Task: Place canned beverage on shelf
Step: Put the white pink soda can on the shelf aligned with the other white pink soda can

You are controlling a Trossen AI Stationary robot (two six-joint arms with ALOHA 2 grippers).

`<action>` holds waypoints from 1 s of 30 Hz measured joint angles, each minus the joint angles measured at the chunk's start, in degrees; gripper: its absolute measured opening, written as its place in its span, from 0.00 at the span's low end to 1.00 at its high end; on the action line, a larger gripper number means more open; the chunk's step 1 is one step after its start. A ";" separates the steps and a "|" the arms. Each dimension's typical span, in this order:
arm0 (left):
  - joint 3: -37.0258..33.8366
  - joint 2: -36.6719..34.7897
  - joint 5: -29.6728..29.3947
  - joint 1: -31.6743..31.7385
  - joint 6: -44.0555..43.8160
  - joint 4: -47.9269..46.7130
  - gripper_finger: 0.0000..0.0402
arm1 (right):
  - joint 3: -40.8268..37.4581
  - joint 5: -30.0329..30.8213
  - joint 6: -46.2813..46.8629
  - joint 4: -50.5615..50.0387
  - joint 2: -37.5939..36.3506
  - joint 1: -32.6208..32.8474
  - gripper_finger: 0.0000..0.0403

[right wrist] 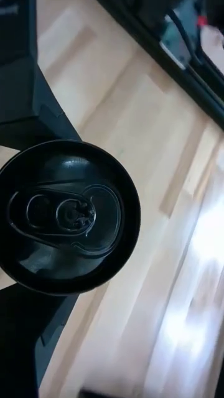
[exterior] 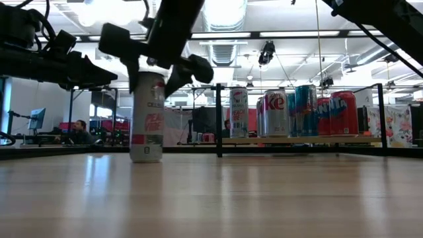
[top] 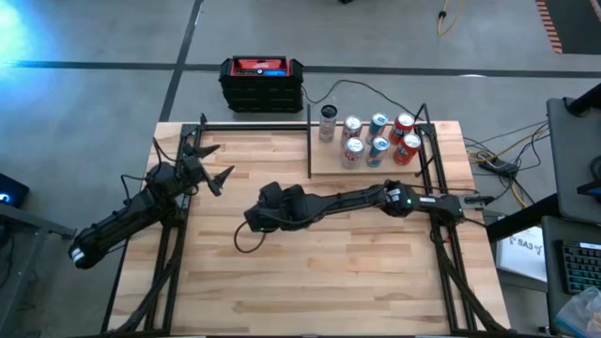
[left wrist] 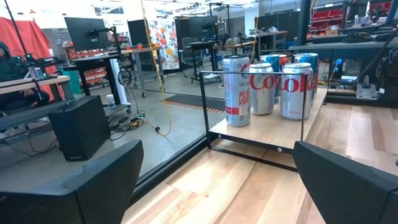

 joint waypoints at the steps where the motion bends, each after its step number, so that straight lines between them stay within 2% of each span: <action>1: -0.02 0.02 0.01 0.00 -0.01 0.00 0.99 | 0.00 0.09 1.44 -0.98 -0.09 -0.10 0.65; 11: -0.02 0.02 0.01 -0.01 -0.02 0.00 0.99 | 0.04 0.37 10.30 -9.68 -0.99 -0.23 0.65; 22: 0.00 0.02 -0.01 0.00 -0.02 0.00 0.99 | 0.04 -0.30 27.29 -22.84 -2.37 -0.21 0.66; 30: -0.02 0.01 0.01 0.00 -0.02 0.00 0.99 | 0.07 -2.71 34.09 -30.35 -2.52 -0.23 0.66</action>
